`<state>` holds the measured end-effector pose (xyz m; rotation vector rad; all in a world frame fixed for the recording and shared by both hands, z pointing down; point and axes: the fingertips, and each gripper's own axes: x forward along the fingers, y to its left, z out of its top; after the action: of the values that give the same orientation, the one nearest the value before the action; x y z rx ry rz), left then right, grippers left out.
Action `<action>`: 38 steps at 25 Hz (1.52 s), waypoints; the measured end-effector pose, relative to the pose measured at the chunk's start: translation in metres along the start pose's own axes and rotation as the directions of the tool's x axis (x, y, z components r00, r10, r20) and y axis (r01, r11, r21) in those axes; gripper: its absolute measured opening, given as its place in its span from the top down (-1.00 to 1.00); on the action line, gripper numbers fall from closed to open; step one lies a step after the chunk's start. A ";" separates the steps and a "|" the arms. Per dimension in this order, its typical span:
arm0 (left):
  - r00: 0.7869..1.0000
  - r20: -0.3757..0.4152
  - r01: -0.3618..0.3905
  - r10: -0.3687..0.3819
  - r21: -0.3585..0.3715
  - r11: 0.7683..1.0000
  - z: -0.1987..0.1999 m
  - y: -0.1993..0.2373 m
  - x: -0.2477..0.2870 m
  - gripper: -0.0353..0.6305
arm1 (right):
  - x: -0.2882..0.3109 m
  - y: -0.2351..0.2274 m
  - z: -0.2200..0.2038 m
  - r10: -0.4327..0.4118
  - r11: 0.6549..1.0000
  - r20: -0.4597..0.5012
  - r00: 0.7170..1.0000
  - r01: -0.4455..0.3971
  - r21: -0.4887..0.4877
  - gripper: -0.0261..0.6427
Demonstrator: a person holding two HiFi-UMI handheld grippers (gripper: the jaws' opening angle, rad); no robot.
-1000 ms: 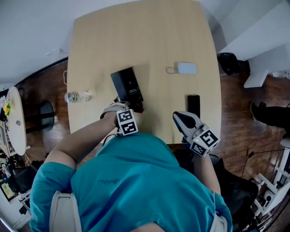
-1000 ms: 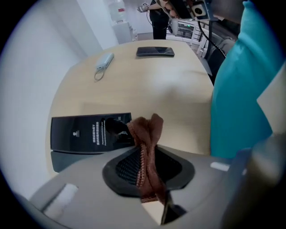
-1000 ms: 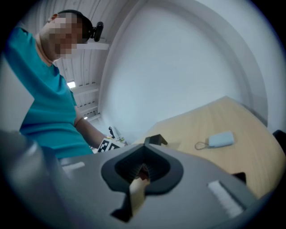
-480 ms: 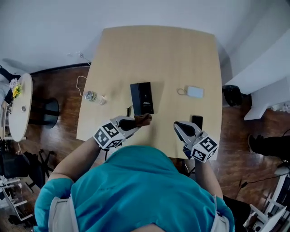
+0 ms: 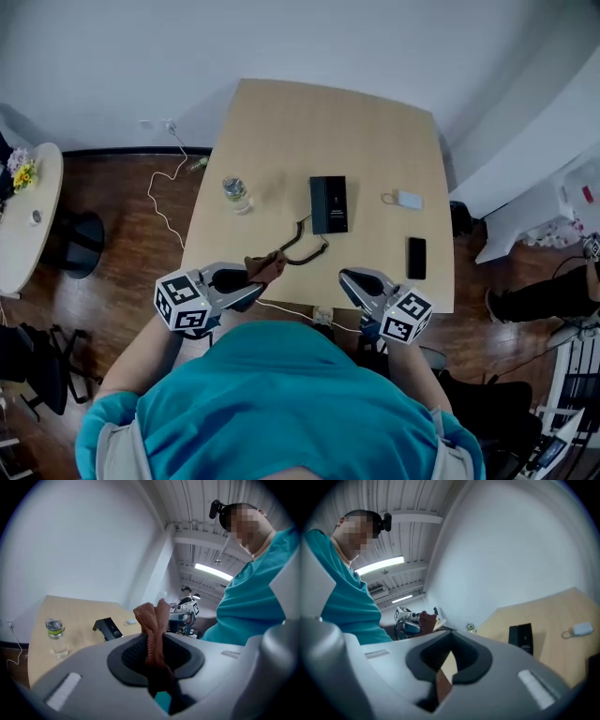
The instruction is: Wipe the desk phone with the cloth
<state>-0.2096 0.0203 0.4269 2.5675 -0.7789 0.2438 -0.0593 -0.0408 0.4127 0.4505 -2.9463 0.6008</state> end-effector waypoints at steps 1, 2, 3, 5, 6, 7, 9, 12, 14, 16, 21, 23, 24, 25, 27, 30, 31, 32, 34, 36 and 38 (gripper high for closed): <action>1.000 0.014 0.017 -0.017 -0.007 1.000 -0.007 -0.008 -0.018 0.61 | 0.003 0.017 -0.006 -0.007 1.000 -0.006 1.000 0.007 0.004 0.92; 0.999 0.031 0.030 -0.029 -0.024 0.999 -0.014 -0.016 -0.034 0.61 | 0.005 0.033 -0.011 -0.016 1.000 -0.013 1.000 0.016 0.004 0.92; 0.998 0.053 0.040 -0.037 -0.050 0.998 -0.021 -0.024 -0.048 0.61 | 0.004 0.047 -0.014 -0.024 1.000 -0.018 1.000 0.024 0.004 0.92; 0.994 0.103 0.055 -0.044 -0.106 0.993 -0.031 -0.043 -0.070 0.61 | -0.002 0.069 -0.016 -0.036 0.999 -0.017 0.999 0.036 0.000 0.92; 0.991 0.124 0.061 -0.046 -0.122 0.991 -0.036 -0.052 -0.077 0.61 | -0.007 0.077 -0.015 -0.041 0.999 -0.012 0.999 0.041 -0.005 0.92; 0.989 0.139 0.066 -0.048 -0.128 0.990 -0.040 -0.062 -0.080 0.61 | -0.014 0.083 -0.014 -0.046 0.999 -0.006 0.999 0.046 -0.012 0.92; 0.987 0.157 0.065 -0.046 -0.123 0.990 -0.045 -0.084 -0.080 0.61 | -0.030 0.093 -0.013 -0.048 0.998 0.007 0.999 0.049 -0.032 0.92; 0.986 0.166 0.040 -0.028 -0.068 0.997 -0.047 -0.120 -0.070 0.61 | -0.061 0.108 -0.015 -0.033 0.997 0.025 0.999 0.035 -0.069 0.92; 0.981 0.196 -0.005 0.016 -0.060 0.998 -0.045 -0.146 -0.063 0.61 | -0.085 0.117 -0.023 -0.016 0.997 0.031 0.999 0.018 -0.080 0.92; 0.963 0.256 -0.049 0.079 -0.121 0.991 -0.044 -0.171 -0.058 0.61 | -0.110 0.130 -0.037 0.009 0.997 0.026 1.000 -0.007 -0.077 0.92; 0.913 0.351 -0.071 0.209 -0.366 0.928 -0.061 -0.218 -0.037 0.61 | -0.175 0.148 -0.080 0.034 0.999 0.025 0.999 -0.033 -0.019 0.92; 0.922 0.321 -0.092 0.216 -0.361 0.928 -0.071 -0.235 -0.029 0.61 | -0.193 0.153 -0.095 0.024 1.000 0.033 0.999 -0.024 0.019 0.92; 0.926 0.310 -0.101 0.216 -0.348 0.932 -0.073 -0.241 -0.028 0.61 | -0.198 0.156 -0.102 0.021 0.999 0.036 0.999 -0.022 0.029 0.92; 0.928 0.302 -0.110 0.217 -0.334 0.936 -0.073 -0.246 -0.027 0.61 | -0.203 0.160 -0.107 0.018 0.999 0.038 0.999 -0.019 0.032 0.92; 0.934 0.286 -0.120 0.212 -0.306 0.944 -0.074 -0.253 -0.026 0.61 | -0.208 0.167 -0.113 0.011 1.000 0.041 0.999 -0.012 0.028 0.92; 0.945 0.271 -0.119 0.185 -0.243 0.963 -0.075 -0.261 -0.032 0.61 | -0.207 0.176 -0.113 -0.019 1.000 0.054 0.998 0.019 -0.004 0.92; 0.946 0.270 -0.119 0.180 -0.228 0.966 -0.076 -0.260 -0.037 0.61 | -0.204 0.178 -0.113 -0.034 0.999 0.060 0.998 0.035 -0.014 0.92; 0.946 0.271 -0.118 0.177 -0.223 0.968 -0.076 -0.259 -0.043 0.61 | -0.200 0.181 -0.113 -0.049 0.998 0.062 0.997 0.051 -0.022 0.92; 0.942 0.287 -0.109 0.175 -0.232 0.967 -0.078 -0.255 -0.056 0.61 | -0.190 0.188 -0.115 -0.072 0.996 0.047 0.996 0.073 -0.042 0.92; 0.934 0.315 -0.096 0.171 -0.240 0.966 -0.078 -0.251 -0.069 0.61 | -0.179 0.199 -0.116 -0.077 0.994 0.024 0.997 0.079 -0.072 0.92; 0.931 0.330 -0.079 0.157 -0.240 0.968 -0.080 -0.246 -0.081 0.61 | -0.168 0.211 -0.116 -0.079 0.993 0.022 0.997 0.081 -0.087 0.92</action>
<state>-0.1408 0.2789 0.3851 2.3788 -1.0271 -0.2575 0.0404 0.2347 0.4151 0.5651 -2.9410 0.4589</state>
